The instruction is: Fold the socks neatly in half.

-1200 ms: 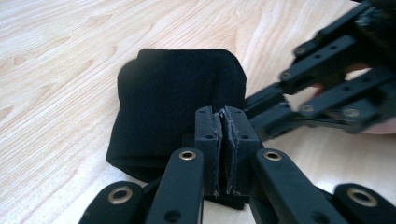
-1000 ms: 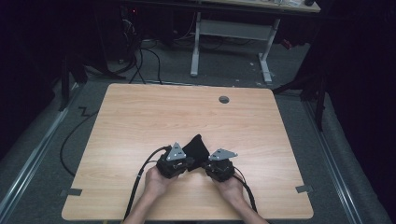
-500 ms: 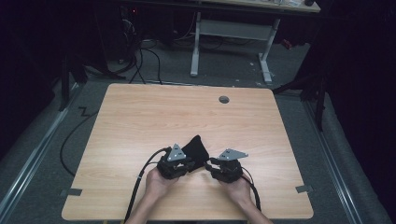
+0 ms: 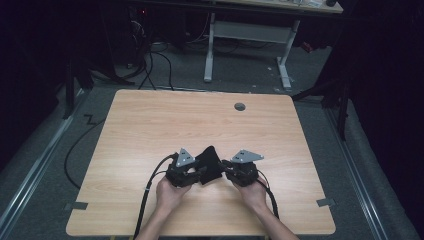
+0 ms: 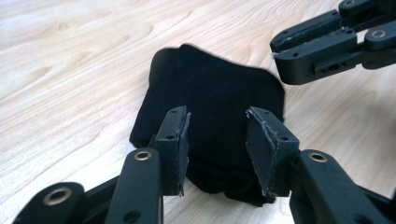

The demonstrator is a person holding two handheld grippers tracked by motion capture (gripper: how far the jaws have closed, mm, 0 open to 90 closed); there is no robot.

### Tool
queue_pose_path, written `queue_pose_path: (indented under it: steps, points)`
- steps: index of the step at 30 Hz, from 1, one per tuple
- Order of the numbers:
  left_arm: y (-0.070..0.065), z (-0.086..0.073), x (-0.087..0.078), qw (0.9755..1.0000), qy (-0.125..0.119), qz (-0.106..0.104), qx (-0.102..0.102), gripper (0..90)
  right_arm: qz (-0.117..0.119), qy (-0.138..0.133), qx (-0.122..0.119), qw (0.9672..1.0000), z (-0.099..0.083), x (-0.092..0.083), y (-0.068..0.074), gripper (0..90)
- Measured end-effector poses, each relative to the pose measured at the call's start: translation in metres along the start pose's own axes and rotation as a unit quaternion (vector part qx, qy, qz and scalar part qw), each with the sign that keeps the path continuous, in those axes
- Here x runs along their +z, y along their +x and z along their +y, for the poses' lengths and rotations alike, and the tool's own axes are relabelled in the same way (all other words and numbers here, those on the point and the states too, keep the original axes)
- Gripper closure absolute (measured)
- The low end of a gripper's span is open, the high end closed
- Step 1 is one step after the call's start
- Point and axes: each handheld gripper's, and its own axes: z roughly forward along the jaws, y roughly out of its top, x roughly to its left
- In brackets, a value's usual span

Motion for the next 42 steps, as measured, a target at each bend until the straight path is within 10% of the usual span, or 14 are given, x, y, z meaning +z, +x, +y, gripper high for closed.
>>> queue_pose_path:
  steps: [21,42]
  points:
    - [-0.009,-0.015,0.007,0.9992,0.036,0.008,0.012,51.3,0.040,0.045,0.013,0.9981,-0.023,0.012,-0.003,65.2]
    - [0.010,-0.005,0.025,0.9992,0.023,0.029,-0.015,52.3,0.011,0.043,0.033,0.9985,-0.020,0.016,-0.003,56.1]
